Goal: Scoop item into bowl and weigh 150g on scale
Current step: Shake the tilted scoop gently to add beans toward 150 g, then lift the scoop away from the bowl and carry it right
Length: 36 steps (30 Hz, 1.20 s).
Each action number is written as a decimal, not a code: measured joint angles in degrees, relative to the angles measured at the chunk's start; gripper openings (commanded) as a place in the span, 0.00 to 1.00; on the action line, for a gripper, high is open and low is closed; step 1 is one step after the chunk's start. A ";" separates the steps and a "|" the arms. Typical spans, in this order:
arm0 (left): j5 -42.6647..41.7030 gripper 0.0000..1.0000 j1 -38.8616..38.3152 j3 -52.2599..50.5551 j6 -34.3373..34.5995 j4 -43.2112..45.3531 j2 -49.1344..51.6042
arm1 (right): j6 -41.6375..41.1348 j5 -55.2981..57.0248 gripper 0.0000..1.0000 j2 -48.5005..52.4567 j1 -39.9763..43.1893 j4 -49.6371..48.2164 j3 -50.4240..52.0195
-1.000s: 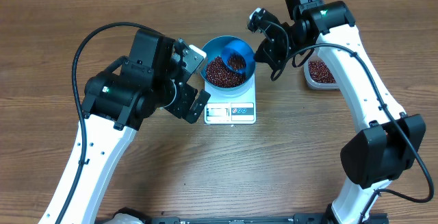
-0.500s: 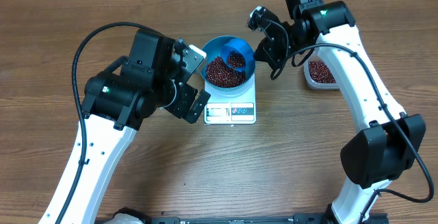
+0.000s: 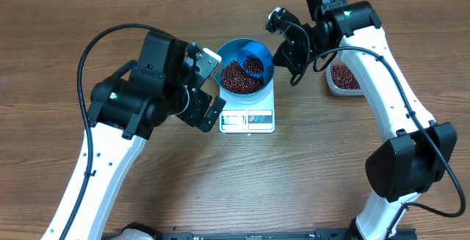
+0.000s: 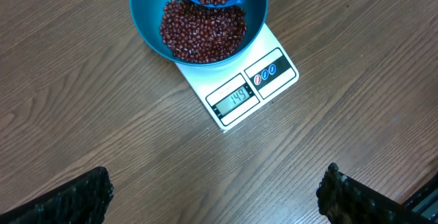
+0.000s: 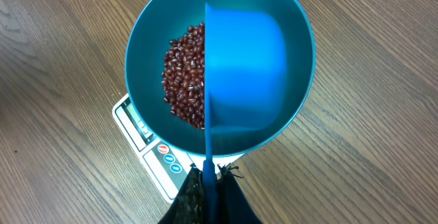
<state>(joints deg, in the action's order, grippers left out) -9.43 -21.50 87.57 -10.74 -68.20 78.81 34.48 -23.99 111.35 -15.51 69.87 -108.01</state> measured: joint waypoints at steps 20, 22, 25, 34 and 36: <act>0.00 1.00 0.00 0.00 0.00 0.00 0.00 | -0.33 0.00 0.04 0.00 -0.02 0.02 0.00; 0.00 0.99 0.00 0.00 0.00 0.00 0.00 | -0.63 0.02 0.04 0.00 -0.02 0.04 0.00; 0.00 1.00 0.00 0.00 0.00 0.00 0.00 | -0.96 0.00 0.04 0.00 -0.02 0.11 0.00; 0.00 1.00 0.00 0.00 0.00 0.00 0.00 | -3.04 -6.10 0.04 0.00 0.61 0.15 0.00; 0.00 1.00 0.00 0.00 0.00 0.00 0.00 | -4.42 -10.03 0.04 0.00 1.88 0.09 0.00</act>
<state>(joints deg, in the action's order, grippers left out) -9.43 -21.50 87.57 -10.74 -68.20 78.81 30.06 -34.02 111.35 -13.63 69.95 -108.01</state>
